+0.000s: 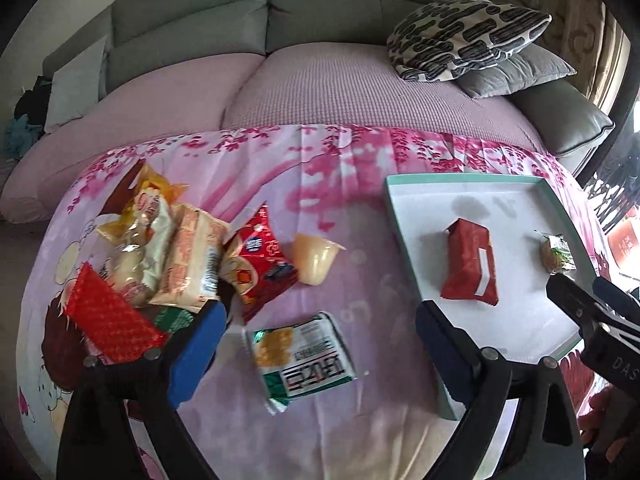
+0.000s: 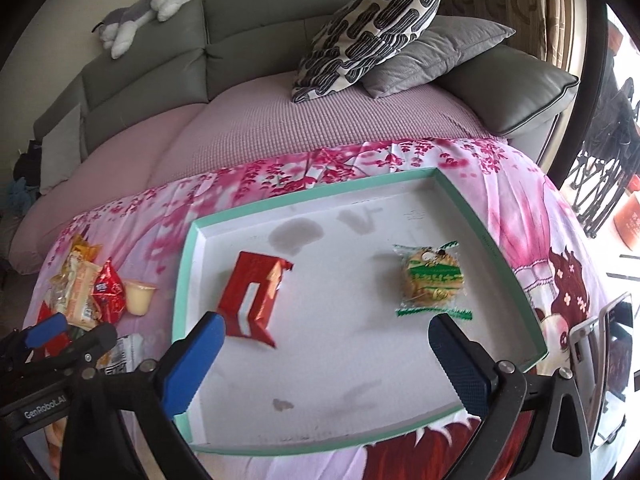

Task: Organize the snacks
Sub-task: 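Move both open tools back from the tray to the snack pile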

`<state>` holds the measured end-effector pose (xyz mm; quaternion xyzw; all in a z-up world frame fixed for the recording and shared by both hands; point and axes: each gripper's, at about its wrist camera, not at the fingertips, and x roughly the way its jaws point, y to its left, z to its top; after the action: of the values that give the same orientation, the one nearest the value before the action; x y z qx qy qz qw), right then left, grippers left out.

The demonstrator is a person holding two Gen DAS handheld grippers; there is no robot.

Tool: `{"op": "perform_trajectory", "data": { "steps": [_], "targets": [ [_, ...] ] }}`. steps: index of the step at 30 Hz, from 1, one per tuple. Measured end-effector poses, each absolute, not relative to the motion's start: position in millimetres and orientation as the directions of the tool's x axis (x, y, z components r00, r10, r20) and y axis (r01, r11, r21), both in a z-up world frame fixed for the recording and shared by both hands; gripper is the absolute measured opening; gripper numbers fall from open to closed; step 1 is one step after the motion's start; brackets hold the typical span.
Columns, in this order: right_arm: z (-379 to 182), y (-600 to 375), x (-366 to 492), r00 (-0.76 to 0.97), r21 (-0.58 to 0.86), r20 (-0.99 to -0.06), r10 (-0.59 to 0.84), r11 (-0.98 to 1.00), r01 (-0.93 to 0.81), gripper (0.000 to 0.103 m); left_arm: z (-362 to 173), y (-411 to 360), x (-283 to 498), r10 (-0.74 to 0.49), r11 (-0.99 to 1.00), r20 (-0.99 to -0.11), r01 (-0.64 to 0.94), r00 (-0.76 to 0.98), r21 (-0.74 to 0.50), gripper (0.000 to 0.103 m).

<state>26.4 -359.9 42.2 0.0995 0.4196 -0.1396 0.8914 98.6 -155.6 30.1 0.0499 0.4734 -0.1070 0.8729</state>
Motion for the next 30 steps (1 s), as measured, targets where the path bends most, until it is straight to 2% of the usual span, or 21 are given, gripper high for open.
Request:
{"op": "perform_trajectory", "data": {
  "steps": [12,30],
  "targets": [
    [35,-321,19,0.595,0.076,-0.793,-0.133,0.947,0.312,0.103,24,-106,93,-0.104,0.981,-0.837,0.193,0.538,0.002,0.096],
    [31,-263,28,0.573,0.036,-0.81,-0.123,0.965,0.258,0.102,25,-40,100,-0.156,0.987,-0.849,0.105,0.504,-0.119,0.096]
  ]
}}
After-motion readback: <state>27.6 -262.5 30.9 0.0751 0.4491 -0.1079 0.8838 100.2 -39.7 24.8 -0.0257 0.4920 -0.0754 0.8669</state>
